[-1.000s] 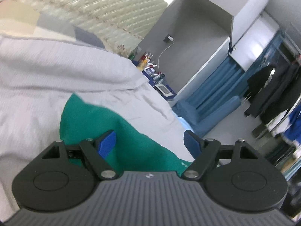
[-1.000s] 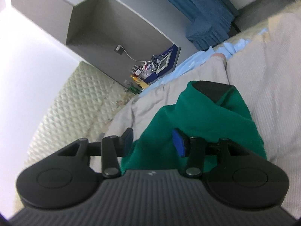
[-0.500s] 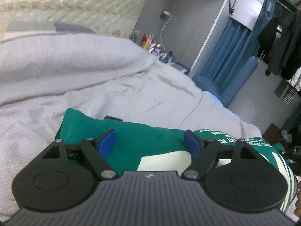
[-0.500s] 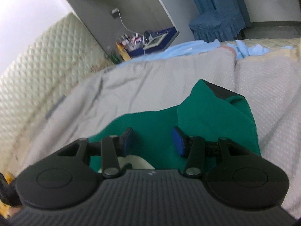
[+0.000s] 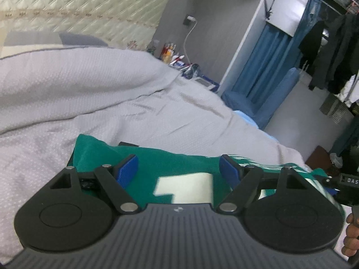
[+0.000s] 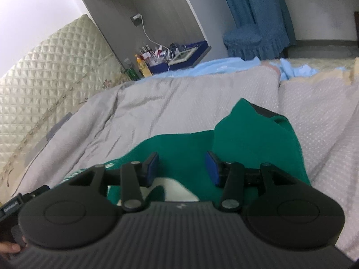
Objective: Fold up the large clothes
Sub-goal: 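Flatten the folded hoodie with both grippers, printed letters facing up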
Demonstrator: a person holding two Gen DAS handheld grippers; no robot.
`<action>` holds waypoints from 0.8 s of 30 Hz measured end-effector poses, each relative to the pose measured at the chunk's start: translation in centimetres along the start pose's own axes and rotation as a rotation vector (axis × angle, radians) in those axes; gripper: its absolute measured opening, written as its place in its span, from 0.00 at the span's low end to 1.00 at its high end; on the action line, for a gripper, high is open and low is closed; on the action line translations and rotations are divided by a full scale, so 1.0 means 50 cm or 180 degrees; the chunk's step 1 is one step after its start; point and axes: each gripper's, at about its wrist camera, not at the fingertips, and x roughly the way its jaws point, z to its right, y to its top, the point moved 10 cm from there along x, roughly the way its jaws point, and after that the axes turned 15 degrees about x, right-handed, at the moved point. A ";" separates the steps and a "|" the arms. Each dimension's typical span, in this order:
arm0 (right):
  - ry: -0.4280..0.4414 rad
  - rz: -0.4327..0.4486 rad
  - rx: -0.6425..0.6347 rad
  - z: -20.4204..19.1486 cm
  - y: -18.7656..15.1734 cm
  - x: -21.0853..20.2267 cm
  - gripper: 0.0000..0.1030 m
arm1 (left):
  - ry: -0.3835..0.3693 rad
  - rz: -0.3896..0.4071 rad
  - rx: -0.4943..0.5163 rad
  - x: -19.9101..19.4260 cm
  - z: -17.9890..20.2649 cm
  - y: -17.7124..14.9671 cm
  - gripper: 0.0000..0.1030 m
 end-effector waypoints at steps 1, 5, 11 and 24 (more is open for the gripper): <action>0.0013 0.0018 -0.0022 -0.006 -0.002 -0.010 0.50 | -0.0012 0.0026 0.0037 -0.013 0.009 0.004 0.80; 0.0062 0.0108 -0.0177 -0.034 -0.021 -0.055 0.50 | 0.0020 0.0124 0.0310 -0.066 0.055 0.009 0.80; 0.0173 0.0162 -0.0486 -0.085 -0.061 -0.100 0.50 | -0.0078 0.0118 0.0664 -0.106 0.129 -0.022 0.80; 0.0032 -0.0184 -0.0797 -0.091 -0.125 -0.030 0.49 | -0.0077 -0.0195 0.0950 -0.059 0.168 -0.073 0.84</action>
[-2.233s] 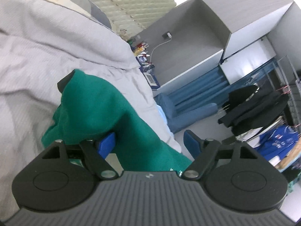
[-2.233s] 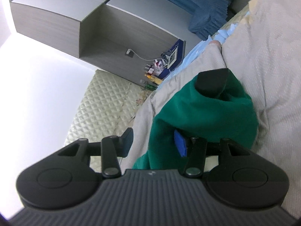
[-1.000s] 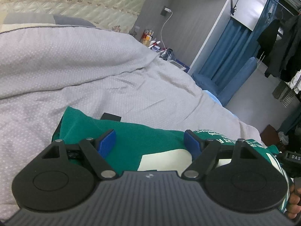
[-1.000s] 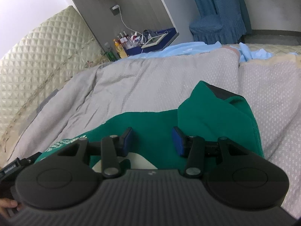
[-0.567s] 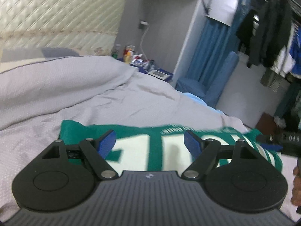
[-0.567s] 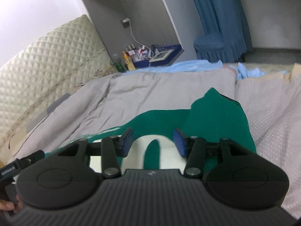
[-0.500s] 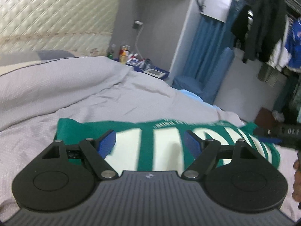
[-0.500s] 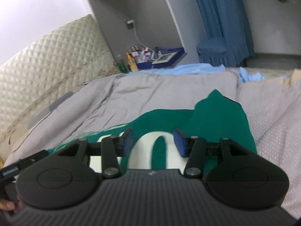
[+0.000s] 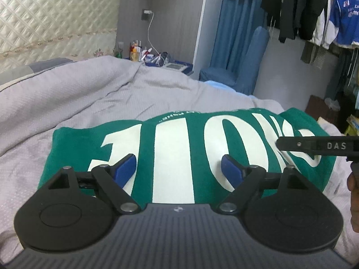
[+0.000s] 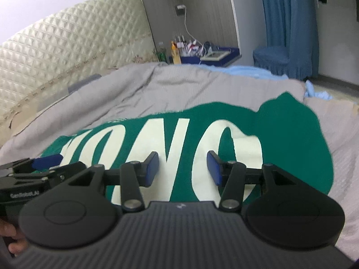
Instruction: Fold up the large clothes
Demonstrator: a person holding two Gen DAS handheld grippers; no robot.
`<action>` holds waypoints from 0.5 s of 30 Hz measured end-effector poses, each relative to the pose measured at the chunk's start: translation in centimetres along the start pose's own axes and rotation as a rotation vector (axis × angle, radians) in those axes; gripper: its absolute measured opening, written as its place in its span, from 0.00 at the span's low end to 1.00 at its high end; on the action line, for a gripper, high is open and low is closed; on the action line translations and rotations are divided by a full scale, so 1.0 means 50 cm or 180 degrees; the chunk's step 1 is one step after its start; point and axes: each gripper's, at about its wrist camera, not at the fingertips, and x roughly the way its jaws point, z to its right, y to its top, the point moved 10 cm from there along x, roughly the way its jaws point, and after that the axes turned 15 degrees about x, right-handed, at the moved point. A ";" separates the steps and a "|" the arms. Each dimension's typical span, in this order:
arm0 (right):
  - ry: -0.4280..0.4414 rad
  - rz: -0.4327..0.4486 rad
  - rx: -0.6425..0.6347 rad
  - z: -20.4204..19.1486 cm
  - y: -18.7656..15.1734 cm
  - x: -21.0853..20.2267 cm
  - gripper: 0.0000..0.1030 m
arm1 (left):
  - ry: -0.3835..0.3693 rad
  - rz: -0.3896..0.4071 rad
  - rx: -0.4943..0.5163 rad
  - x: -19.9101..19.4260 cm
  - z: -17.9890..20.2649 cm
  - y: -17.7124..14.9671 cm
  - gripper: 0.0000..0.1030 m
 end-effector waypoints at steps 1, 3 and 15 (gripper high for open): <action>0.0000 -0.0035 0.0020 0.002 -0.003 0.008 0.49 | 0.0003 -0.0018 0.0006 0.008 -0.001 -0.001 0.85; -0.0009 -0.0098 0.0026 0.006 -0.009 0.026 0.49 | 0.0006 -0.0054 0.0000 0.024 -0.005 -0.006 0.85; -0.0037 -0.0148 0.0003 0.006 -0.020 0.055 0.49 | 0.0078 -0.0152 0.0014 0.066 -0.010 -0.014 0.86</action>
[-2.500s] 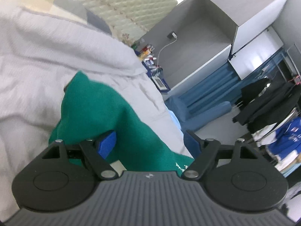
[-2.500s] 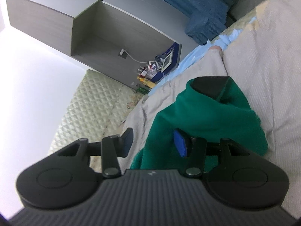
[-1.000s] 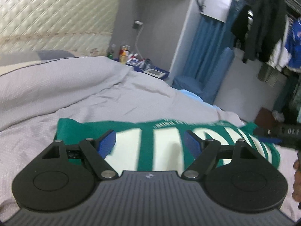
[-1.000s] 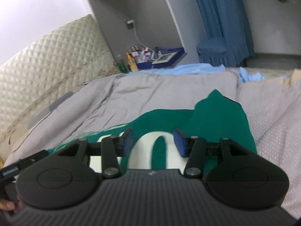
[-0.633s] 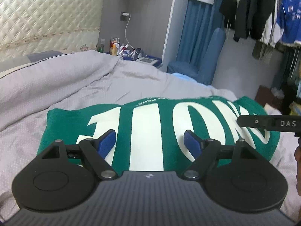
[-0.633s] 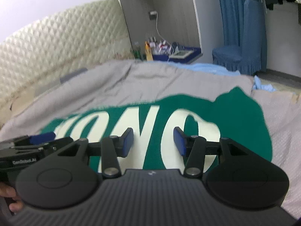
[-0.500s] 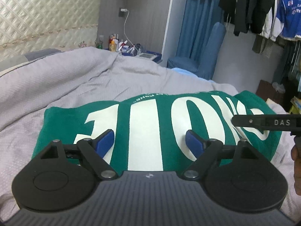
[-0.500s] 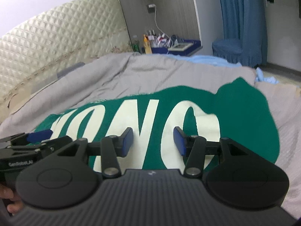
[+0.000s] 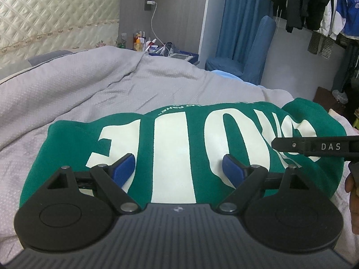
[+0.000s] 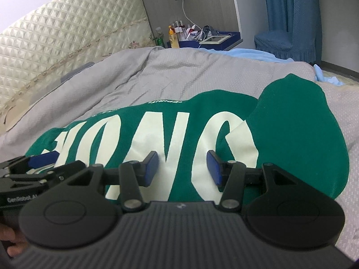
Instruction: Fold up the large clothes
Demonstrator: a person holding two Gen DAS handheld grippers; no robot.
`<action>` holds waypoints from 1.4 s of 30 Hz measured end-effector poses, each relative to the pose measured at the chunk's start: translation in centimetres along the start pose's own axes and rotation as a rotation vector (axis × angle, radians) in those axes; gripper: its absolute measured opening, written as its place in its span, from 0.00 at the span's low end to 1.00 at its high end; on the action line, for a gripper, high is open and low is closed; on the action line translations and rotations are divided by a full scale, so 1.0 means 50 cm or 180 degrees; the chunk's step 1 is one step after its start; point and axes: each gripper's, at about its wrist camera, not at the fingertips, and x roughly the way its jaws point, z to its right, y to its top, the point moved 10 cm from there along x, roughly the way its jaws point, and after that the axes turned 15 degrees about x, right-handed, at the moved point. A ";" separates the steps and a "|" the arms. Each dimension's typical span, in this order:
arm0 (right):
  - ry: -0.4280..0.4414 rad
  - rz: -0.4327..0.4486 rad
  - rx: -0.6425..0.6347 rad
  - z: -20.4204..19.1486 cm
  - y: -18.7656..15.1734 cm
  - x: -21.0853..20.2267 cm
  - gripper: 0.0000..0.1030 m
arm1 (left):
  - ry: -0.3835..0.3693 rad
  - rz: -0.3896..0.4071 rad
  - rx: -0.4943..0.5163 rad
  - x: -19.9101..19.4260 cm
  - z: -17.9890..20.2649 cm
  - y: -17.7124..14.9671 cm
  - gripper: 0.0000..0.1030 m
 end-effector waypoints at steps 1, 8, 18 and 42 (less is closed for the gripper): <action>0.0013 0.0000 0.0015 0.002 0.000 -0.002 0.49 | 0.0006 -0.0005 -0.0008 -0.004 -0.002 0.000 0.86; 0.0197 -0.0055 0.0245 -0.007 0.004 -0.058 0.71 | 0.0048 0.0034 -0.0212 -0.091 0.000 -0.014 0.86; 0.0384 -0.0073 0.1392 0.066 -0.006 -0.160 0.86 | -0.0207 0.0259 -0.1596 -0.236 -0.072 -0.068 0.86; 0.1109 -0.0135 0.3120 0.184 0.000 -0.073 1.00 | -0.0920 0.0423 -0.3662 -0.127 -0.195 -0.183 0.90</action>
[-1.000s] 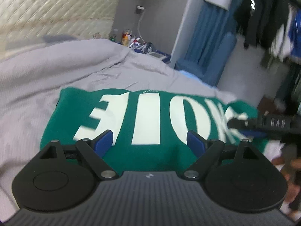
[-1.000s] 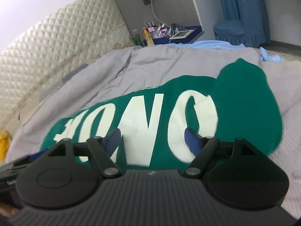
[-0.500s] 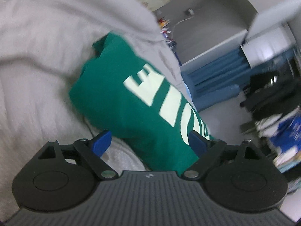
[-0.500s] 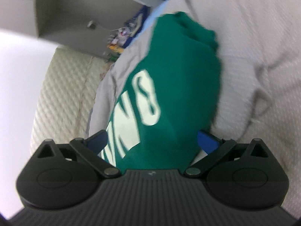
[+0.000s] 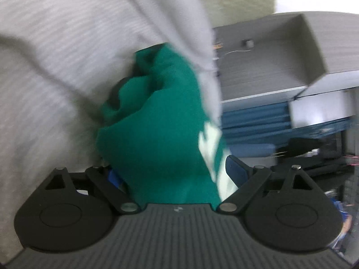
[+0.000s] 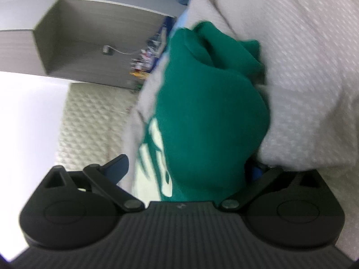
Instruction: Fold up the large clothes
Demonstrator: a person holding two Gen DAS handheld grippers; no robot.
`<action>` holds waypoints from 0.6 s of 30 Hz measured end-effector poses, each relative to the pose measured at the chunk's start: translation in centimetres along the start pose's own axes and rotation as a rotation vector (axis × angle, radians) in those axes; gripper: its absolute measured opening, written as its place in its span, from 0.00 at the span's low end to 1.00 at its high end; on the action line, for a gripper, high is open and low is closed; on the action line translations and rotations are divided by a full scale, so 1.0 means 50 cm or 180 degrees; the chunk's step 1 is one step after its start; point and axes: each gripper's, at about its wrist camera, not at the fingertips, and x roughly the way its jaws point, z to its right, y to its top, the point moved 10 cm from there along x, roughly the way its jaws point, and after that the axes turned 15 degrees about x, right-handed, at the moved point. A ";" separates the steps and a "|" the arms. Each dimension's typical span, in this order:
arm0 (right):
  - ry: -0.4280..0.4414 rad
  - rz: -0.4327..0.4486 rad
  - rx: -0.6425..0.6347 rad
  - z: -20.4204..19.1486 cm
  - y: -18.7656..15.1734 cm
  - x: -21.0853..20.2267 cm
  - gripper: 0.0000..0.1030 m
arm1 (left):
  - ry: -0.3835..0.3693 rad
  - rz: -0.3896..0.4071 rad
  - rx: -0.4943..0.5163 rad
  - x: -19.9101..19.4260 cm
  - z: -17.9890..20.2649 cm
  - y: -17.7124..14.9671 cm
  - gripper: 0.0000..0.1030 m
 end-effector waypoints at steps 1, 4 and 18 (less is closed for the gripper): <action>0.0087 -0.0009 -0.0040 -0.016 0.001 -0.005 1.00 | -0.0109 0.0055 0.0040 -0.004 0.013 0.008 0.90; 0.0419 -0.0042 -0.0211 -0.077 -0.001 -0.025 1.00 | -0.0346 0.0151 0.0195 -0.004 0.047 0.025 0.90; -0.0408 -0.0131 -0.0211 0.006 0.008 0.049 1.00 | 0.0048 -0.0165 -0.0249 0.069 -0.013 0.005 0.96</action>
